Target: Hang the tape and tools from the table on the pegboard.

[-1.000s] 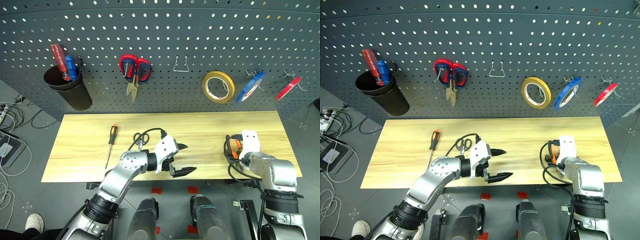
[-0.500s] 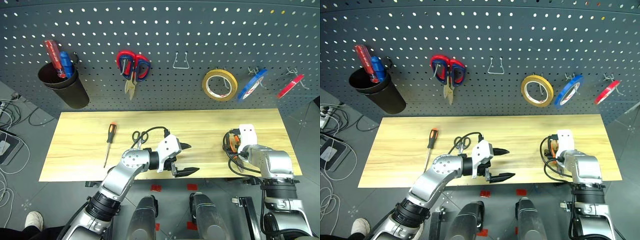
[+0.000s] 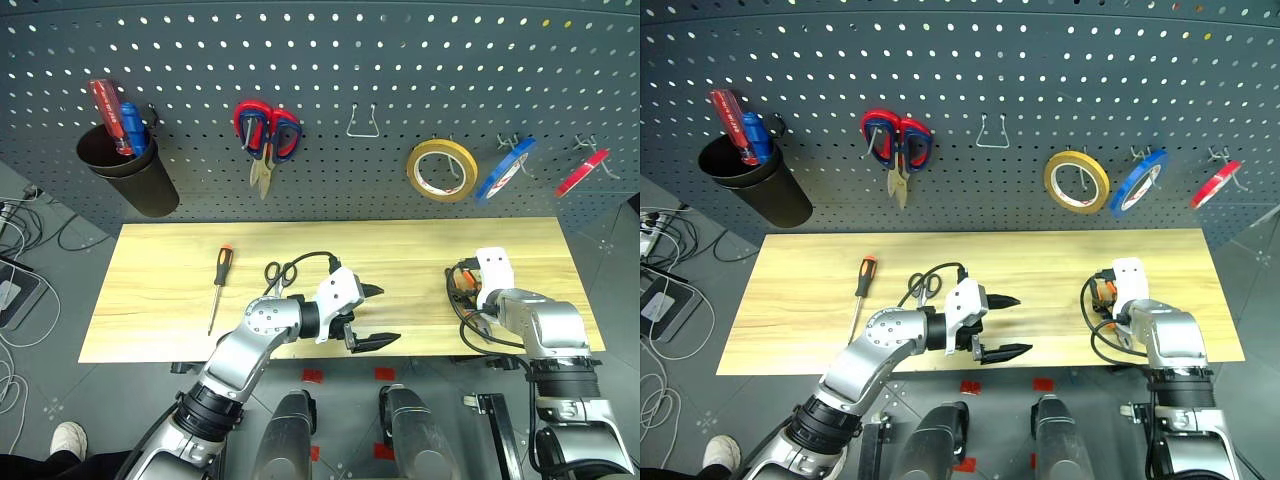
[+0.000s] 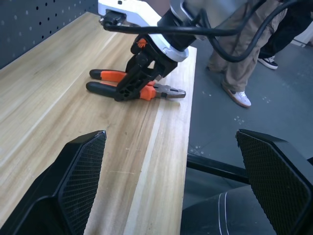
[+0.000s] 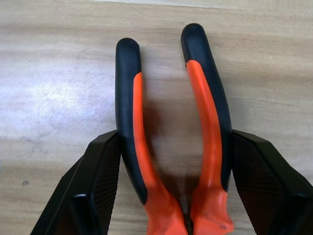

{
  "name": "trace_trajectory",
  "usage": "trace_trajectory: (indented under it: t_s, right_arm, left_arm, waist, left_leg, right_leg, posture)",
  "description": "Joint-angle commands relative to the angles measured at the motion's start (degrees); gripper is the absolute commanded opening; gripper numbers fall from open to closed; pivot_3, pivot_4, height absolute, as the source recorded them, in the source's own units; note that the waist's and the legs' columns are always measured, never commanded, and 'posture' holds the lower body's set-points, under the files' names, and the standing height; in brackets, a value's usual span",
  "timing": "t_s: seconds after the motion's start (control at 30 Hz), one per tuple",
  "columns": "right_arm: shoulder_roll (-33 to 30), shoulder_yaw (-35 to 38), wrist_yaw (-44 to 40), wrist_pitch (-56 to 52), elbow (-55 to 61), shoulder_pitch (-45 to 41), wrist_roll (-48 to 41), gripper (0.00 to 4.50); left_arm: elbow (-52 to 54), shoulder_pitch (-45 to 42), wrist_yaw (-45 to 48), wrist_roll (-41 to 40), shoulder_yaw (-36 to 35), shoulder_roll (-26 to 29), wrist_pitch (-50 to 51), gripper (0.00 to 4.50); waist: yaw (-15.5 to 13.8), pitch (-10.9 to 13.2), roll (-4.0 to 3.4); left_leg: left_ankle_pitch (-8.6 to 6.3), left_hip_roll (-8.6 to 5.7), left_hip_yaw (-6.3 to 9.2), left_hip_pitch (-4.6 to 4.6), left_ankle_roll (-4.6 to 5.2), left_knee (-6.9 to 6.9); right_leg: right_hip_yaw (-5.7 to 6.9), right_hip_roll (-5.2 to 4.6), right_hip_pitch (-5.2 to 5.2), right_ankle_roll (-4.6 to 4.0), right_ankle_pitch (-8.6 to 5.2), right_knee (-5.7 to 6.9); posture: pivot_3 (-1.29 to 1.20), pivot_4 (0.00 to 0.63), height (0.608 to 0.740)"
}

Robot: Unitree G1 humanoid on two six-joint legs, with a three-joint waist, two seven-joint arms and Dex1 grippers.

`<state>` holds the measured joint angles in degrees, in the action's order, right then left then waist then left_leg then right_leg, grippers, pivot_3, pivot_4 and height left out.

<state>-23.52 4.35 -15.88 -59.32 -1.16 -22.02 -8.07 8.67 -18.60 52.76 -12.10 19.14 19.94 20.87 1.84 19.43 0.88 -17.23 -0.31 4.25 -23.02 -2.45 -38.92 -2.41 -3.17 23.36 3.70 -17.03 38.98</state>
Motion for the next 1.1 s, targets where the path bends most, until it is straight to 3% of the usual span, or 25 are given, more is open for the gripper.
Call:
trace_trajectory:
  t_s: [0.03, 0.23, 0.5, 0.8, 1.1]
  right_arm:
    - [-0.7, -1.1, -4.2, 3.8, 10.3, 2.3, -2.6, 3.04]
    - [4.1, -4.2, -5.5, 9.3, 22.8, 4.9, -5.4, 3.04]
    - [12.5, -8.8, -2.4, 19.5, 25.0, -0.4, -4.2, 3.04]
    - [17.5, -11.5, -1.4, 44.5, 16.8, -11.2, 1.6, 3.04]
    - [22.3, -8.0, 9.3, 68.1, -10.4, -25.6, 8.7, 3.04]
  left_arm:
    - [5.5, 2.3, -1.8, -2.6, -3.4, 0.1, -0.8, 4.5]
    - [19.3, 11.4, -8.2, -6.8, -8.8, 1.2, 4.6, 4.5]
    - [30.5, 17.0, -21.0, -9.1, -16.1, -1.1, 10.6, 4.5]
    - [32.7, 18.0, -30.8, -6.5, -18.5, -3.4, 9.4, 4.5]
    - [17.6, 6.1, -34.1, -3.0, -17.1, -7.6, 2.3, 4.5]
  waist:
    - [0.2, 0.0, -0.01]
    - [0.1, -0.5, -0.1]
    - [-1.9, -3.6, 0.16]
    - [-4.7, -7.6, 0.24]
    - [-6.9, -9.1, 0.46]
  left_leg:
    - [0.0, 0.01, -0.01, -0.01, -0.01, 0.0]
    - [0.16, 0.1, 0.0, -0.06, -0.29, 0.09]
    - [0.28, -0.06, 0.11, -0.25, -0.5, 0.04]
    - [0.36, -0.19, 0.11, -0.2, -0.67, 0.17]
    - [0.42, -0.25, -0.04, 0.13, -0.77, 0.13]
  right_leg:
    - [-0.01, 0.0, 0.02, 0.0, 0.0, 0.0]
    - [-0.02, 0.0, 0.16, 0.0, 0.0, -0.01]
    - [0.1, -0.08, 0.27, 0.01, 0.01, -0.01]
    - [0.19, 0.11, 0.33, 0.0, 0.01, -0.01]
    - [0.2, 0.18, 0.01, -0.12, 0.08, 0.04]
  posture:
    - [0.04, 0.32, 0.74]
    - [0.07, 0.234, 0.74]
    - [0.18, 0.152, 0.74]
    - [0.27, 0.102, 0.74]
    - [0.27, 0.098, 0.74]
